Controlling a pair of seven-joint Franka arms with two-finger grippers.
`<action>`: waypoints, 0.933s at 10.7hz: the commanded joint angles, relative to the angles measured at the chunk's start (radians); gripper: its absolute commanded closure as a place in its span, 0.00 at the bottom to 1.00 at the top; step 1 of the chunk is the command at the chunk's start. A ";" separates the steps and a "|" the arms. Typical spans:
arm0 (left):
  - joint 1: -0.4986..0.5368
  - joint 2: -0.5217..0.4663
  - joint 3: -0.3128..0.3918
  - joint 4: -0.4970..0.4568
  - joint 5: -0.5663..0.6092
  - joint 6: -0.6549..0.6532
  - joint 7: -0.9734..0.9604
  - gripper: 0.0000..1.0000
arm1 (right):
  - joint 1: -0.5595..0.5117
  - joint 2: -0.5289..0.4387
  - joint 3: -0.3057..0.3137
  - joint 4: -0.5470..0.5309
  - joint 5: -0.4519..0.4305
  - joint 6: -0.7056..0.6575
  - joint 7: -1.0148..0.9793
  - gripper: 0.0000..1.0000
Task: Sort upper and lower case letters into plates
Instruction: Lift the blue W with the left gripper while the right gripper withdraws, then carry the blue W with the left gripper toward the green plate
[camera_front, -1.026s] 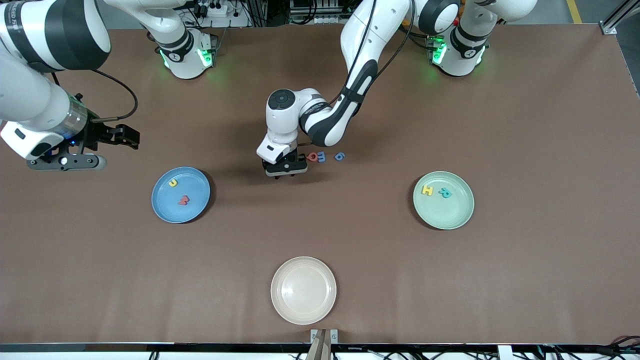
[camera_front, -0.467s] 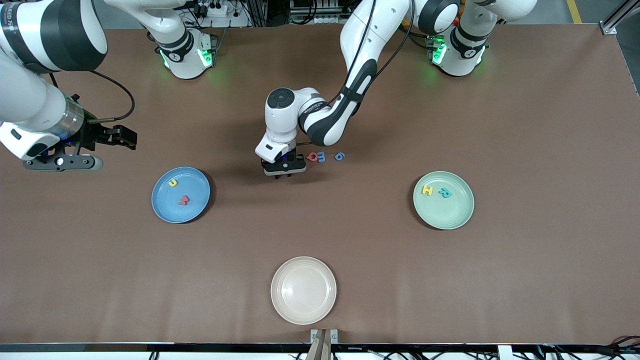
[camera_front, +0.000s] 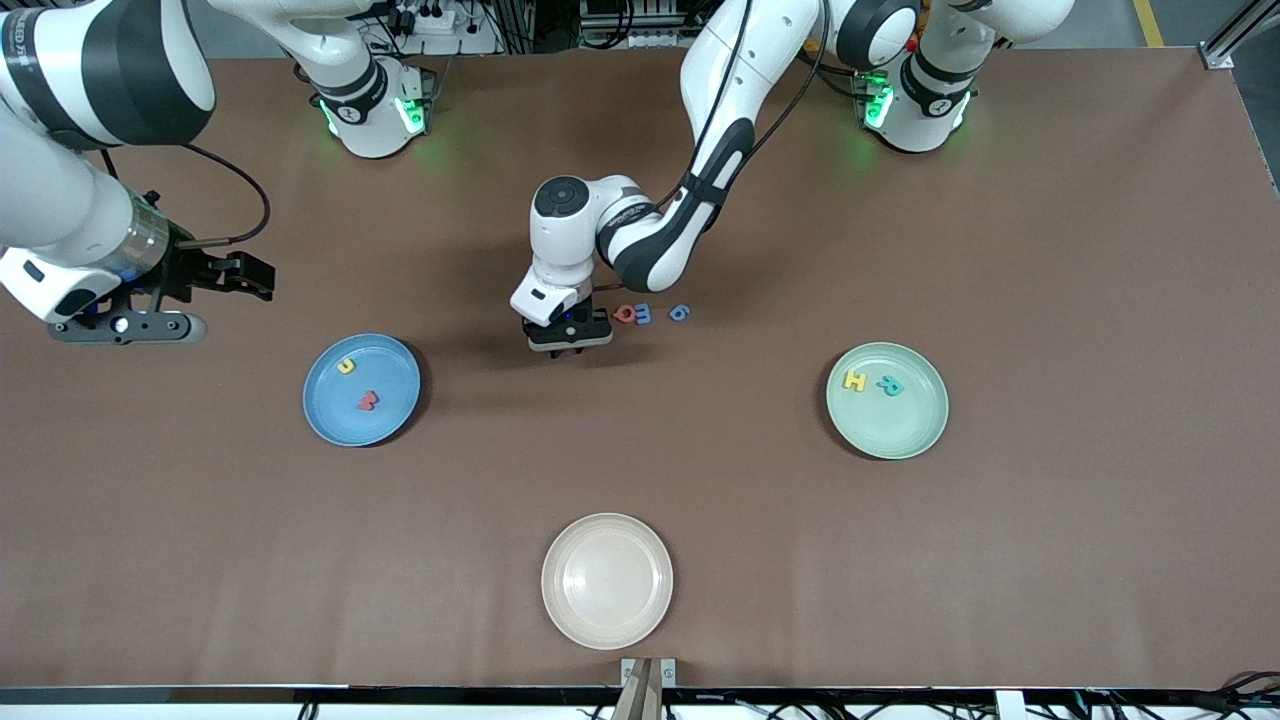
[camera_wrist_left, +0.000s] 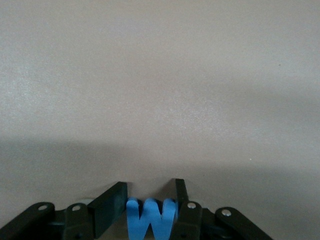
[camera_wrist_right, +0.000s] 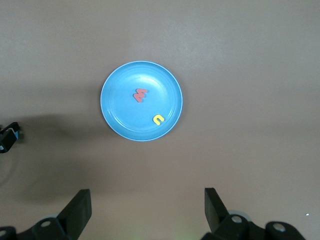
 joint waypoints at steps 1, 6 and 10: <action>0.051 -0.010 -0.036 0.024 -0.002 -0.078 0.058 0.72 | -0.013 0.001 0.007 0.010 0.017 -0.005 -0.010 0.00; 0.096 -0.054 -0.057 0.022 -0.005 -0.169 0.132 0.78 | -0.013 0.001 0.007 0.011 0.017 -0.004 -0.008 0.00; 0.165 -0.103 -0.053 0.014 -0.027 -0.283 0.429 0.79 | -0.006 0.005 0.007 0.013 0.078 -0.004 -0.004 0.00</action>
